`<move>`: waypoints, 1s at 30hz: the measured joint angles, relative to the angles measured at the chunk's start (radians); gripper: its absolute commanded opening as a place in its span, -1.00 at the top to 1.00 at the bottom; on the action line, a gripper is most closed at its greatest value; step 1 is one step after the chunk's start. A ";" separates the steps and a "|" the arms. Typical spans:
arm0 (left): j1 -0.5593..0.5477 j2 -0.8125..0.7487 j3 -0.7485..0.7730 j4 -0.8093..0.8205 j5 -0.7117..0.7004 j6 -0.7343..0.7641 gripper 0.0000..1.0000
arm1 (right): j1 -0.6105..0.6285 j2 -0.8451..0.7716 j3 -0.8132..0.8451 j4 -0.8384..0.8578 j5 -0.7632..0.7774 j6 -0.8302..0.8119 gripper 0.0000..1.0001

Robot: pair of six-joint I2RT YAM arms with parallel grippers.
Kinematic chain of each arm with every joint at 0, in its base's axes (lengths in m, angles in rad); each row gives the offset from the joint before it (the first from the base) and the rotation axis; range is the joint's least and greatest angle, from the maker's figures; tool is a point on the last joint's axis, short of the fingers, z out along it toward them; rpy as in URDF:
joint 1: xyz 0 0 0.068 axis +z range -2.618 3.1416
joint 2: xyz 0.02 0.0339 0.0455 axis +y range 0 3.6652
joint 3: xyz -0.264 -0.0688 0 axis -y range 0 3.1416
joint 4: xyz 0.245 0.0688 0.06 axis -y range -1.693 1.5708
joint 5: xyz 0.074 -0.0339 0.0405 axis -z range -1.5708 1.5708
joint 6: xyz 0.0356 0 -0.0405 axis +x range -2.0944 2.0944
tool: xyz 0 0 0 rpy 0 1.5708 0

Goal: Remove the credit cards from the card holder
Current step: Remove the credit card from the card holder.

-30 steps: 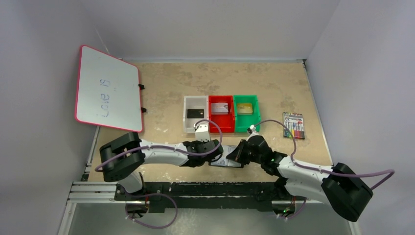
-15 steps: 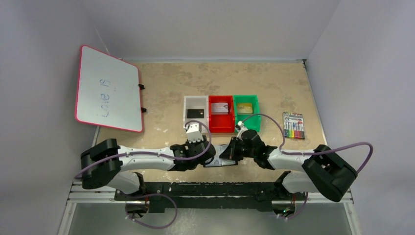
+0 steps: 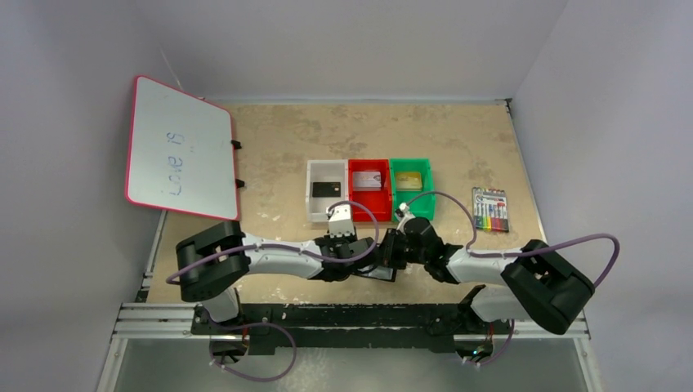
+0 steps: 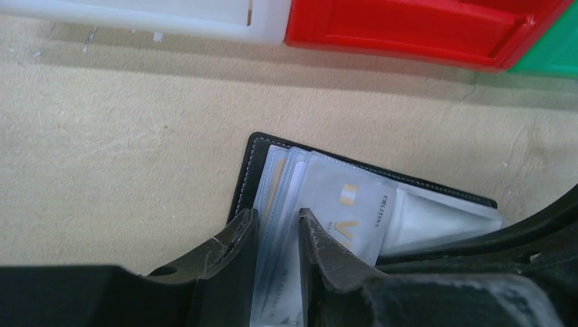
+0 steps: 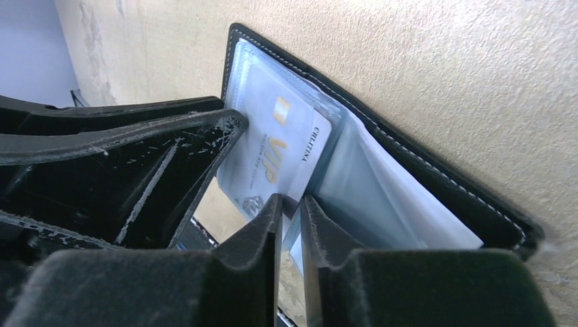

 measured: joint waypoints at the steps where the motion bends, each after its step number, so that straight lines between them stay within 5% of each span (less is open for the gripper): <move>1: -0.004 0.018 0.023 -0.021 -0.015 -0.002 0.59 | -0.001 0.000 -0.003 0.006 0.000 0.008 0.56; 4: -0.025 0.060 0.071 -0.067 -0.060 -0.013 0.67 | -0.004 -0.001 -0.024 0.046 0.003 0.053 0.56; 12: -0.064 0.080 0.077 -0.087 -0.126 -0.056 0.80 | -0.030 0.005 -0.089 0.151 0.011 0.193 1.00; 30: -0.081 0.074 0.063 -0.052 -0.127 -0.098 0.93 | -0.043 -0.148 -0.146 0.073 0.038 0.224 1.00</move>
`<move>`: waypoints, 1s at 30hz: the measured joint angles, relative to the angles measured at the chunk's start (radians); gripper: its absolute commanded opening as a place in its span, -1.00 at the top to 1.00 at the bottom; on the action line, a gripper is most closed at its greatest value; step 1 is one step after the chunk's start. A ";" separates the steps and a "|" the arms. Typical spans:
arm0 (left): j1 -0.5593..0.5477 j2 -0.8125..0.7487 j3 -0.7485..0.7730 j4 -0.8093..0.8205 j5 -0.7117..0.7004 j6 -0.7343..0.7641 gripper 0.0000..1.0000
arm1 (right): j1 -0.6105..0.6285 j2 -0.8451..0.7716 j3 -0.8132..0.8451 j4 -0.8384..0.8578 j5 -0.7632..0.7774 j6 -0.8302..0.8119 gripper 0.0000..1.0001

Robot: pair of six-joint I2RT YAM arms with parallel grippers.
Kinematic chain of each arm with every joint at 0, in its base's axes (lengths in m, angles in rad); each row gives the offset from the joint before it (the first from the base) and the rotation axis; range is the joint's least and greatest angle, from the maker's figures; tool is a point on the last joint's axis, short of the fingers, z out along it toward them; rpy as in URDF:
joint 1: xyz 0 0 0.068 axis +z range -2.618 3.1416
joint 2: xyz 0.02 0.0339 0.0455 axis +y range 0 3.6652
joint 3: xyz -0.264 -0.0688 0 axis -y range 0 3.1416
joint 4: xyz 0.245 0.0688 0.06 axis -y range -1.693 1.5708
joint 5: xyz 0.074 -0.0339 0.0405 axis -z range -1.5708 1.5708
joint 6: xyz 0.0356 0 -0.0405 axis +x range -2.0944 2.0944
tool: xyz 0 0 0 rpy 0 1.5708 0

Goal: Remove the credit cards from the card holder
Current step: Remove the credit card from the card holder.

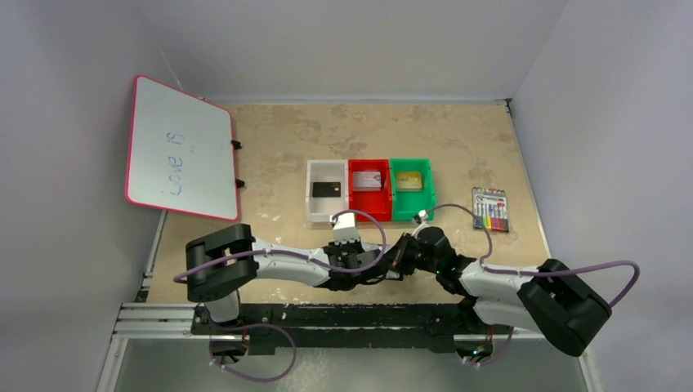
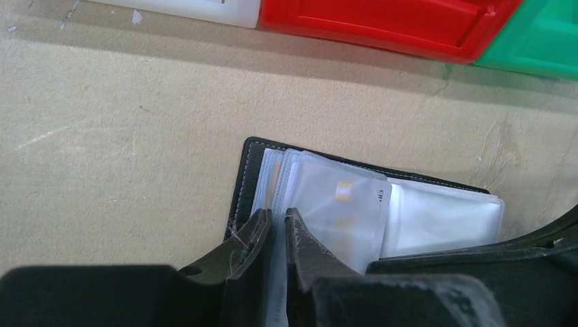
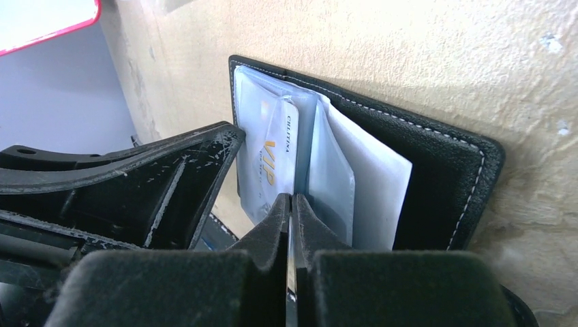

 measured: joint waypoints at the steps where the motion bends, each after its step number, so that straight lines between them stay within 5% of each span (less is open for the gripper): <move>1: 0.000 0.000 0.000 0.003 0.002 0.000 0.94 | 0.000 -0.007 0.000 -0.012 0.002 -0.002 1.00; 9: -0.006 -0.002 -0.011 0.036 0.006 0.002 0.96 | -0.011 -0.062 0.001 -0.086 0.024 -0.023 1.00; 19: -0.021 -0.002 -0.010 0.027 -0.004 0.019 0.76 | -0.016 -0.098 0.101 -0.268 0.052 -0.138 1.00; 30: -0.025 -0.020 -0.033 0.052 0.003 0.037 0.67 | -0.024 -0.048 0.094 -0.210 0.044 -0.134 0.59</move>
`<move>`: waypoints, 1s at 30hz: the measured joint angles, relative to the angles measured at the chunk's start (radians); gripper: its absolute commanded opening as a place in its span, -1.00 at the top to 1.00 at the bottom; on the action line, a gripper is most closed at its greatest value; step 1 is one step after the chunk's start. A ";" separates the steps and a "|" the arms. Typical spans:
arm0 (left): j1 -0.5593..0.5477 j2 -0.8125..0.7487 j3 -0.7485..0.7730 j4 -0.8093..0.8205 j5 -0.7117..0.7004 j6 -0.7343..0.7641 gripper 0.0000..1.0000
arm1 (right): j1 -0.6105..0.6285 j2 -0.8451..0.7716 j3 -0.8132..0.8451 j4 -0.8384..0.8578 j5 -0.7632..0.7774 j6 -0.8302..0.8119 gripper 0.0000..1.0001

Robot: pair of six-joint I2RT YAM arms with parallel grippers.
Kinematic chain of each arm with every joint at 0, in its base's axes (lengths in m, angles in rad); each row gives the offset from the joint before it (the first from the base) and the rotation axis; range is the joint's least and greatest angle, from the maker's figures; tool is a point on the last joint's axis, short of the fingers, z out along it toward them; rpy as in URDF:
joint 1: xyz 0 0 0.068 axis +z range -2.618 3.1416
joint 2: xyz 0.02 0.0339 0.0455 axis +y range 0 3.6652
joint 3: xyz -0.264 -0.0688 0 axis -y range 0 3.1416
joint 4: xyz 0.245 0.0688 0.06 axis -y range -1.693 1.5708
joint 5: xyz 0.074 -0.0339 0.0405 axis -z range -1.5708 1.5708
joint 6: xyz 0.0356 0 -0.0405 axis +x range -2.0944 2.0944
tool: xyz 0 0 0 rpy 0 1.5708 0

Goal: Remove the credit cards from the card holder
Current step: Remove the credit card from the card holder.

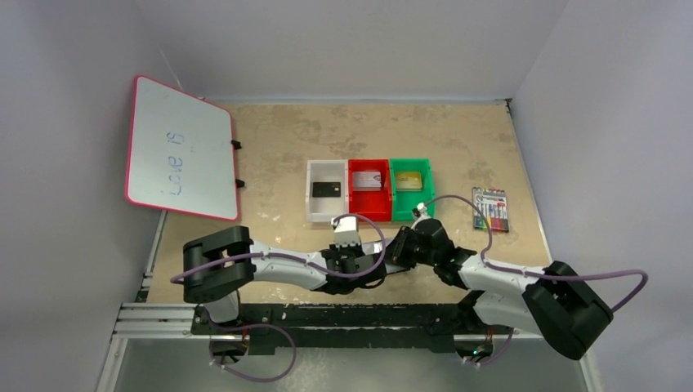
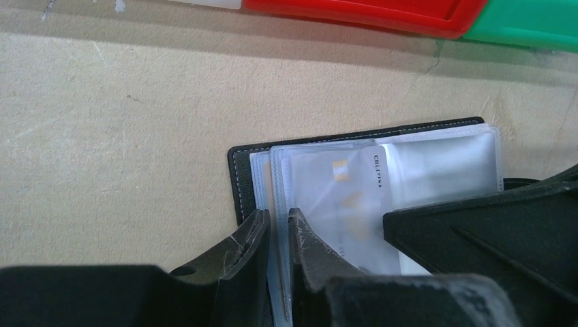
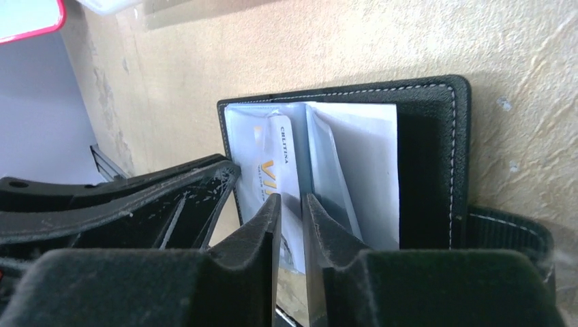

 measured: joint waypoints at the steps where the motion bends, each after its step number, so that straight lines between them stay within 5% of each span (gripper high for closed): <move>1: 0.000 0.000 -0.001 0.004 0.001 0.006 0.68 | -0.002 0.014 0.000 0.013 0.000 0.003 0.59; 4: 0.000 0.000 -0.002 0.013 0.006 0.019 0.69 | -0.009 0.058 0.000 0.042 0.000 0.017 0.61; 9: 0.000 0.000 -0.002 0.012 0.007 0.028 0.75 | -0.021 0.101 0.000 0.097 -0.002 0.035 1.00; 30: -0.007 0.010 0.019 -0.026 -0.012 0.018 0.79 | -0.026 -0.121 -0.056 -0.021 0.082 0.037 0.93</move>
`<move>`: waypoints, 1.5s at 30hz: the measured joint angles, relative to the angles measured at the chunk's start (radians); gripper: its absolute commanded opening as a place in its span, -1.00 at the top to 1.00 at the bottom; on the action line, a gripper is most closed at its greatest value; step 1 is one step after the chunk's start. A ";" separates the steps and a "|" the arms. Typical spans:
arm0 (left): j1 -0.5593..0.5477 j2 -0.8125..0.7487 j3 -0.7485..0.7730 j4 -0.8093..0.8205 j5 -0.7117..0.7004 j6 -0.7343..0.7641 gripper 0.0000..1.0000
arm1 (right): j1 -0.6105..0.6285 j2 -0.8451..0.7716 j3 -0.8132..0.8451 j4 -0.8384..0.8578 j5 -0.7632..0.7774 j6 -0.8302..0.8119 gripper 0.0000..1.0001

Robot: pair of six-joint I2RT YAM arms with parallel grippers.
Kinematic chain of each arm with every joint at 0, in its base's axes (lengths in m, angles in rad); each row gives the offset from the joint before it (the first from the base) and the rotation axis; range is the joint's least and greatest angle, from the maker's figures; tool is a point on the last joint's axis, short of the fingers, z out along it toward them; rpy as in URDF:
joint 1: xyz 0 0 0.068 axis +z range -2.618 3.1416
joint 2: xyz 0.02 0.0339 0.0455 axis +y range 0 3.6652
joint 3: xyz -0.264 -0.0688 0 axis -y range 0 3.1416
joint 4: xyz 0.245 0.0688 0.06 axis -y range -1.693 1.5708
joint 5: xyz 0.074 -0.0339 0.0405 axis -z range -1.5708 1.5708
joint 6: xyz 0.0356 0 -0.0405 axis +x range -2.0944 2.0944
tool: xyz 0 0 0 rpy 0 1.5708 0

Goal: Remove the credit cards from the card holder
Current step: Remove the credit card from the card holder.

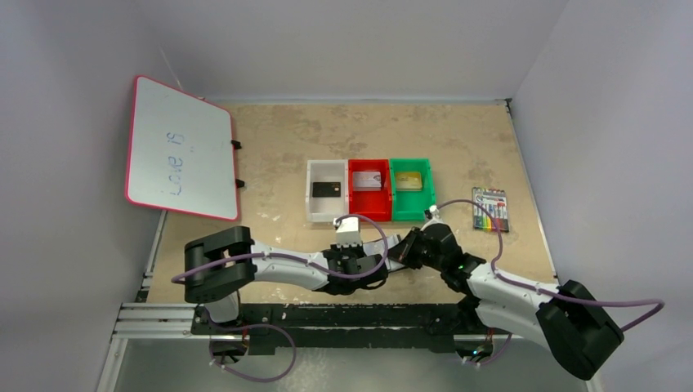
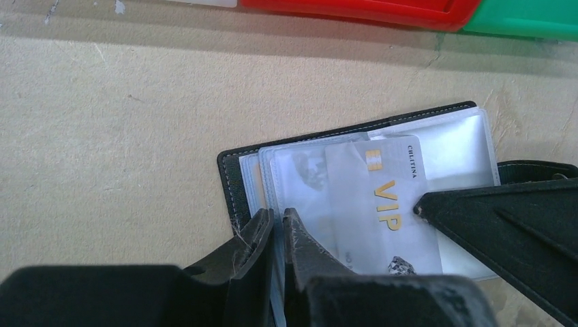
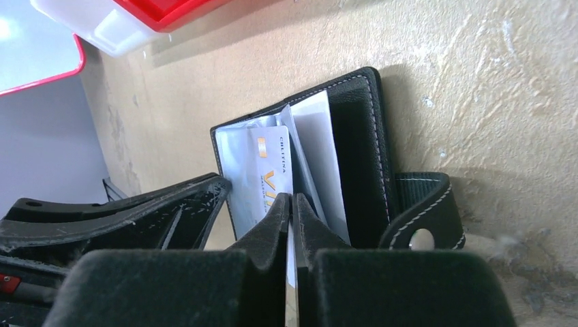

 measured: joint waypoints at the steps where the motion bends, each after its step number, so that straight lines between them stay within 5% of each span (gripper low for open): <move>1: 0.000 -0.002 -0.001 0.001 0.001 0.003 0.77 | 0.000 0.000 -0.004 0.002 -0.004 0.000 0.89; 9: 0.000 -0.019 -0.015 0.021 0.025 0.054 0.56 | 0.000 0.001 -0.040 0.063 -0.063 0.028 0.52; 17: 0.000 -0.048 -0.035 0.024 0.061 0.072 0.35 | 0.000 0.023 -0.053 0.112 -0.082 0.074 0.59; 25: 0.000 -0.102 -0.060 0.023 0.084 0.072 0.22 | 0.000 0.041 -0.071 0.131 -0.082 0.093 1.00; 41: 0.000 -0.120 -0.073 0.079 0.125 0.098 0.26 | 0.000 -0.069 -0.096 0.082 -0.079 0.095 1.00; 45: 0.000 -0.087 -0.069 0.077 0.134 0.105 0.36 | 0.000 -0.071 -0.096 0.070 -0.079 0.095 0.83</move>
